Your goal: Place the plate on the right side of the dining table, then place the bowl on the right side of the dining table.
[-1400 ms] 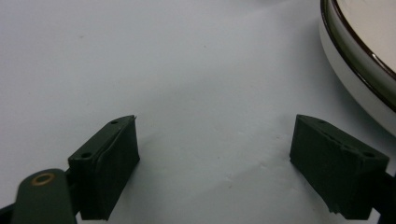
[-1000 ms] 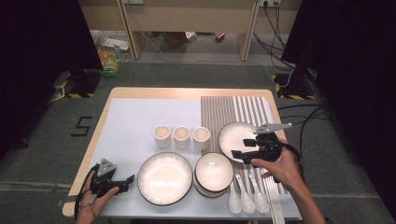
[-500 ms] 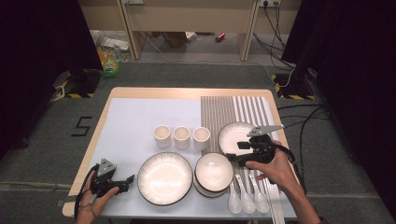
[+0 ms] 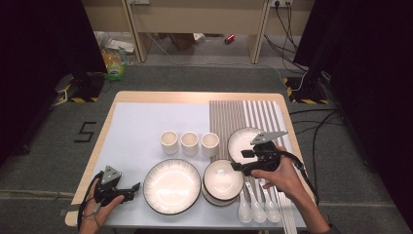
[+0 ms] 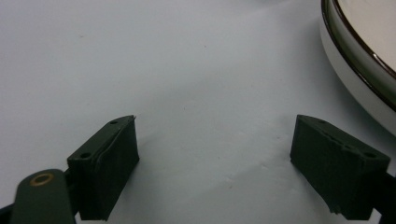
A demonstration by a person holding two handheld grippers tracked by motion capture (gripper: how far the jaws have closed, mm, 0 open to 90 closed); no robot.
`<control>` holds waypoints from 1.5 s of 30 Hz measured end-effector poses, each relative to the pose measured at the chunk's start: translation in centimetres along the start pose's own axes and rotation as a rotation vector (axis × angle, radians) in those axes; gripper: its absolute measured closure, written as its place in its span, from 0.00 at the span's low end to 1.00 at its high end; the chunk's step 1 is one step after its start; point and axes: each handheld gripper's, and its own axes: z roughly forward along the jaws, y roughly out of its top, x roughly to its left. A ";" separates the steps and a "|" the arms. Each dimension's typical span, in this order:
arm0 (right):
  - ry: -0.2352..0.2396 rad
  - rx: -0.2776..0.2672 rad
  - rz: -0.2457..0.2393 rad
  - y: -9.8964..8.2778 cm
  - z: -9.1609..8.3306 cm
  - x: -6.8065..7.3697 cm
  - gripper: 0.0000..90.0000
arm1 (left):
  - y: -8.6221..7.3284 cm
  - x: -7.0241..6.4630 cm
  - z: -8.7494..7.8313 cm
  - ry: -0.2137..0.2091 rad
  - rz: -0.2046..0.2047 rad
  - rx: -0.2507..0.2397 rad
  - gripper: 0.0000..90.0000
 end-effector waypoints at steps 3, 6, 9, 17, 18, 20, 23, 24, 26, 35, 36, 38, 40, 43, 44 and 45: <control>0.007 0.006 -0.007 0.1 0.4 0.1 0.39 | 0.0 0.0 0.0 0.000 0.000 0.000 0.15; 0.014 0.007 -0.004 0.1 0.6 0.0 0.39 | 0.0 0.0 0.0 0.000 0.000 0.000 0.15; 0.017 0.014 -0.010 0.2 0.8 0.0 0.39 | 0.0 0.0 0.0 0.001 0.000 0.000 0.15; 0.044 0.033 -0.031 0.1 1.5 0.4 0.48 | 0.0 0.0 0.0 0.001 0.003 0.002 0.15; 0.045 0.038 -0.034 0.1 1.7 0.4 0.49 | 0.0 0.0 0.0 0.001 0.003 0.002 0.15; 0.044 0.043 -0.049 0.1 2.0 0.4 0.54 | 0.0 0.0 0.0 0.002 0.004 0.001 0.15; 0.047 0.048 -0.058 0.1 2.2 0.4 0.57 | 0.0 0.0 0.0 0.005 0.003 -0.006 0.15; 0.053 0.050 -0.063 0.1 2.3 0.5 0.59 | -0.1 -0.1 0.1 0.012 0.002 -0.017 0.15; 0.059 0.050 -0.068 0.1 2.4 0.6 0.62 | -0.1 -0.1 0.1 0.011 0.002 -0.016 0.15; 0.057 0.089 -0.107 0.0 2.8 0.4 0.73 | 0.0 0.0 0.0 0.003 0.004 0.002 0.15; 0.056 0.093 -0.108 0.0 2.9 0.4 0.75 | 0.0 0.0 0.0 0.003 0.004 0.000 0.15; 0.060 0.094 -0.108 0.0 3.0 0.5 0.76 | 0.0 0.0 0.0 0.003 0.004 0.001 0.15; 0.060 0.102 -0.112 0.0 3.3 0.5 0.78 | 0.0 0.0 0.0 0.003 0.004 0.000 0.15; 0.065 0.107 -0.126 0.0 3.5 0.4 0.83 | 0.0 0.0 0.0 0.003 0.005 0.000 0.15; 0.065 0.107 -0.126 0.0 3.5 0.4 0.83 | 0.0 0.0 0.0 0.004 0.005 0.000 0.15; 0.066 0.104 -0.128 0.0 3.5 0.4 0.84 | 0.0 0.0 0.0 0.006 0.005 -0.003 0.15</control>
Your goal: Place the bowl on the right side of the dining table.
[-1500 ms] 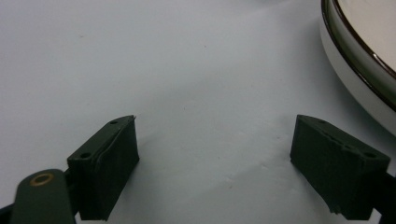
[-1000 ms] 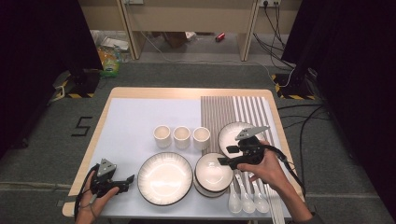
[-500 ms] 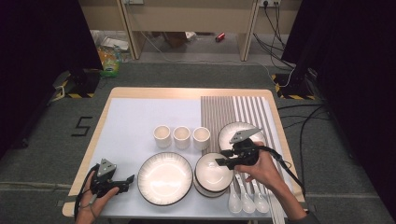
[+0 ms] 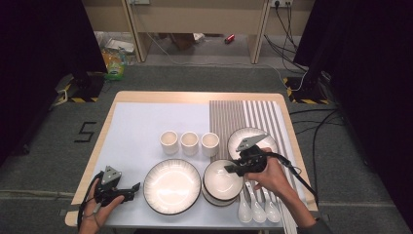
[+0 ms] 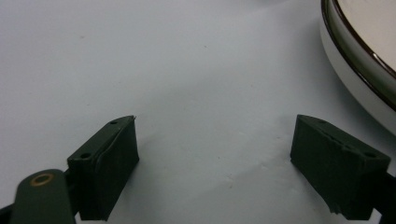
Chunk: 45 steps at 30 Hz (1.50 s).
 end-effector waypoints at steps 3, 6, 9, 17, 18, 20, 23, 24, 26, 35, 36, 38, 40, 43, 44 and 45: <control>0.001 -0.004 -0.005 0.0 0.0 0.0 0.86 | 0.0 0.0 0.0 0.007 0.006 0.002 0.15; -0.002 0.004 -0.010 0.1 0.0 -0.2 0.90 | 0.0 -0.2 -0.1 0.009 0.010 -0.003 0.15; -0.002 0.007 -0.036 0.2 0.0 -0.1 0.90 | 0.0 -0.1 -0.1 0.009 0.012 0.005 0.15; -0.026 0.012 -0.051 0.2 0.2 0.1 0.92 | 0.0 0.0 0.0 0.001 0.001 0.004 0.15; -0.026 0.012 -0.050 0.3 0.2 0.1 0.92 | 0.0 0.0 0.0 0.000 0.000 0.004 0.15; -0.023 0.010 -0.048 0.4 0.2 0.1 0.92 | 0.0 0.0 0.0 -0.001 -0.001 0.005 0.15; -0.020 0.006 -0.048 0.5 0.1 0.1 0.92 | 0.0 0.0 0.0 -0.001 -0.001 0.006 0.15; -0.018 0.003 -0.051 0.5 0.1 0.1 0.92 | 0.0 0.0 0.0 -0.002 -0.001 0.006 0.15; -0.015 0.002 -0.048 0.6 0.0 0.1 0.91 | 0.0 0.0 0.0 -0.001 -0.001 0.006 0.15; -0.007 -0.002 -0.048 1.0 -0.2 0.2 0.90 | 0.0 0.0 0.0 -0.001 -0.001 0.006 0.15; -0.007 -0.002 -0.048 1.0 -0.2 0.2 0.90 | 0.0 0.0 0.0 -0.001 -0.001 0.006 0.15; -0.006 -0.003 -0.047 1.0 -0.2 0.2 0.90 | 0.0 0.0 0.0 -0.001 -0.001 0.006 0.15; -0.007 -0.006 -0.047 1.0 -0.2 0.2 0.90 | 0.0 0.0 0.0 -0.001 -0.001 0.006 0.15; -0.002 -0.017 -0.047 1.0 -0.3 0.2 0.90 | 0.0 0.0 0.0 0.000 0.000 0.005 0.15; 0.001 -0.021 -0.047 1.1 -0.4 0.2 0.90 | 0.0 0.0 0.0 0.000 0.000 0.006 0.15; 0.002 -0.023 -0.047 1.1 -0.4 0.2 0.90 | 0.0 0.0 0.0 0.000 0.000 0.006 0.15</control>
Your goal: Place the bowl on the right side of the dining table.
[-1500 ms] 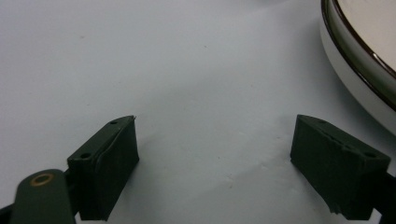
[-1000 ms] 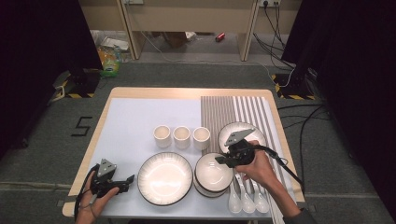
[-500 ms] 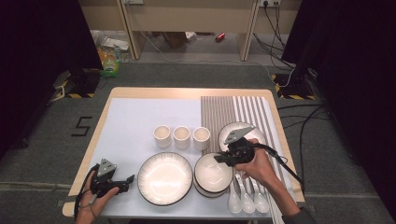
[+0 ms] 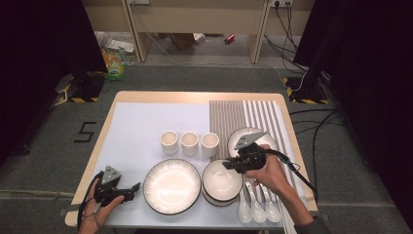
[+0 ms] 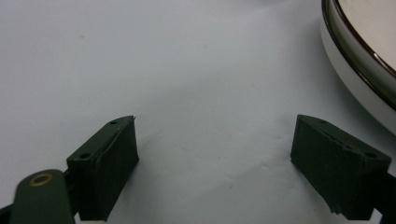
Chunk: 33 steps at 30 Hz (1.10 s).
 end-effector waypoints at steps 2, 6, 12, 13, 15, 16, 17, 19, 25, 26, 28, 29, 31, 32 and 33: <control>0.007 -0.011 0.007 0.0 -0.1 0.0 0.90 | 0.0 0.0 0.0 0.000 -0.001 0.000 0.15; 0.019 -0.027 0.016 0.1 -0.5 0.0 0.90 | 0.0 0.0 0.0 -0.001 -0.001 0.000 0.15; 0.009 -0.059 0.012 0.7 -1.7 0.0 0.90 | 0.0 0.0 0.0 -0.003 -0.004 -0.002 0.15; 0.009 -0.059 0.012 0.7 -1.7 0.0 0.90 | 0.0 0.0 0.0 -0.003 -0.003 -0.001 0.15; 0.007 -0.067 0.009 1.0 -2.1 0.0 0.90 | 0.0 0.0 0.0 -0.003 -0.004 -0.002 0.15; 0.007 -0.073 0.007 1.1 -2.3 0.0 0.90 | 0.0 0.0 0.0 -0.003 -0.004 -0.001 0.15; 0.005 -0.073 0.008 1.2 -2.3 0.0 0.90 | 0.0 0.0 0.0 -0.003 -0.004 -0.002 0.15; 0.001 -0.077 0.008 1.3 -2.6 -0.1 0.90 | 0.0 0.0 0.0 -0.003 -0.005 -0.002 0.15; -0.004 -0.091 0.020 1.5 -3.2 -0.6 0.90 | 0.0 0.0 0.0 -0.003 -0.005 -0.001 0.15; -0.006 -0.091 0.021 1.5 -3.3 -0.6 0.90 | 0.0 0.0 0.0 -0.004 -0.005 -0.002 0.15; -0.013 -0.098 0.029 1.6 -3.7 -1.0 0.90 | 0.0 0.0 0.0 -0.003 -0.005 -0.002 0.15; -0.013 -0.098 0.029 1.6 -3.7 -1.0 0.90 | 0.0 0.0 0.0 -0.003 -0.005 -0.002 0.15; -0.018 -0.108 0.037 1.7 -4.2 -1.2 0.90 | 0.0 0.0 0.0 -0.003 -0.005 -0.002 0.15; -0.018 -0.108 0.037 1.7 -4.2 -1.2 0.90 | 0.0 0.0 0.0 -0.003 -0.005 -0.002 0.15; -0.022 -0.112 0.039 1.8 -4.4 -1.3 0.90 | 0.0 0.0 0.0 -0.003 -0.005 -0.002 0.15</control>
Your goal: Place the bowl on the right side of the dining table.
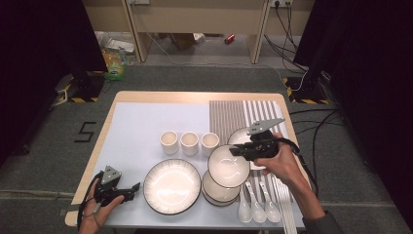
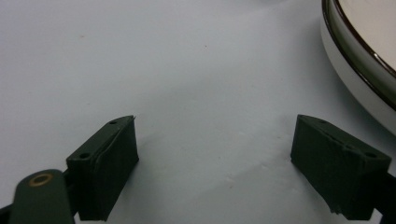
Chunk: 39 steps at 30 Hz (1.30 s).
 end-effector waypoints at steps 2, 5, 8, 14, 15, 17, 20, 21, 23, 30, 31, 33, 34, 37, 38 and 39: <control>-0.006 -0.005 0.001 0.2 -0.3 -0.3 0.90 | 0.0 0.0 0.0 0.000 0.000 0.000 0.15; -0.020 -0.014 0.014 0.3 -0.7 -0.7 0.90 | 0.0 0.0 0.0 0.000 0.000 0.000 0.15; -0.027 -0.014 0.022 0.3 -0.8 -1.0 0.90 | 0.0 0.0 0.0 0.000 0.000 0.000 0.15; -0.037 -0.017 0.039 0.4 -1.0 -1.8 0.90 | 0.0 0.0 0.0 0.000 -0.001 0.000 0.15; -0.035 -0.017 0.040 0.4 -1.0 -1.9 0.90 | 0.0 0.0 0.0 0.000 -0.001 0.000 0.15; -0.043 -0.019 0.049 0.4 -1.3 -2.3 0.90 | 0.0 0.0 0.0 0.000 0.000 0.000 0.15; -0.053 -0.024 0.063 0.3 -1.5 -2.7 0.90 | 0.0 0.0 0.0 0.000 -0.001 0.000 0.15; -0.056 -0.025 0.064 0.3 -1.5 -2.9 0.90 | 0.0 0.0 0.0 -0.001 0.000 0.000 0.15; -0.060 -0.024 0.079 0.1 -1.6 -3.4 0.90 | 0.0 0.0 0.0 0.000 0.000 0.000 0.15; -0.078 -0.027 0.106 -0.2 -1.8 -4.4 0.90 | 0.0 0.0 0.0 -0.001 -0.001 0.000 0.15; -0.085 -0.025 0.110 -0.3 -1.8 -4.6 0.90 | 0.0 0.0 0.0 0.000 0.000 0.000 0.15; -0.092 -0.023 0.122 -0.4 -1.9 -4.9 0.90 | 0.0 0.0 0.0 0.000 -0.001 0.000 0.15; -0.100 -0.024 0.121 -0.5 -1.9 -5.1 0.90 | 0.0 0.0 0.0 0.000 0.000 0.000 0.15; -0.109 -0.020 0.129 -0.6 -1.9 -5.5 0.90 | 0.0 0.0 0.0 0.000 0.000 0.000 0.15; -0.110 -0.019 0.135 -0.7 -1.9 -5.7 0.90 | 0.0 0.0 0.0 0.000 -0.001 0.000 0.15; -0.111 -0.017 0.138 -0.8 -1.8 -5.8 0.90 | 0.0 0.0 0.0 0.000 -0.001 0.000 0.15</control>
